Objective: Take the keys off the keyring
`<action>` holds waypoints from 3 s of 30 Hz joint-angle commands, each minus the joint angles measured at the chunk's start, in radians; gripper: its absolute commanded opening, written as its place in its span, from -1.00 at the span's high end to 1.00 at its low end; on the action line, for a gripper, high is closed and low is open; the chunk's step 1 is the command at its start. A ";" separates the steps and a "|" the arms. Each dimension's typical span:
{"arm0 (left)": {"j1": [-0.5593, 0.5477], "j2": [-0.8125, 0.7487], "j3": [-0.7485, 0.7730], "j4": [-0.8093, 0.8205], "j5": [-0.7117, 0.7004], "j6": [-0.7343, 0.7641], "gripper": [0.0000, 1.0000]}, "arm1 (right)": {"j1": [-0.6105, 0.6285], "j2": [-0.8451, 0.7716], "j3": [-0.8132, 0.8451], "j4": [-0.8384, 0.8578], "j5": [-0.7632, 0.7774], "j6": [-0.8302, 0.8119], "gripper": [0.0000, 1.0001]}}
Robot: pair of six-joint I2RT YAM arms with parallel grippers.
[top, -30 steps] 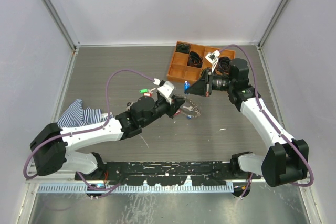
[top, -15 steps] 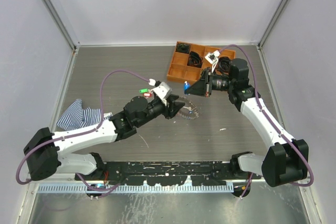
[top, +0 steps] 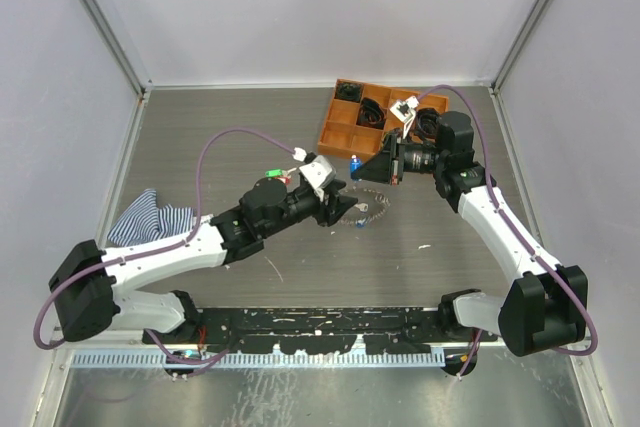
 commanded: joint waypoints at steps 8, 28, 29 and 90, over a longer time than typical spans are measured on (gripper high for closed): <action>0.005 0.081 0.106 -0.007 -0.056 -0.067 0.21 | 0.004 -0.042 0.043 0.044 -0.015 -0.007 0.98; 0.004 0.039 0.097 -0.044 -0.114 -0.066 0.50 | 0.007 -0.041 0.043 0.045 -0.016 -0.007 0.99; 0.005 0.036 0.095 -0.044 -0.110 -0.066 0.45 | 0.008 -0.042 0.043 0.044 -0.016 -0.007 0.98; 0.018 0.031 0.085 -0.029 -0.033 -0.022 1.00 | -0.025 -0.054 0.057 -0.030 0.048 -0.064 0.99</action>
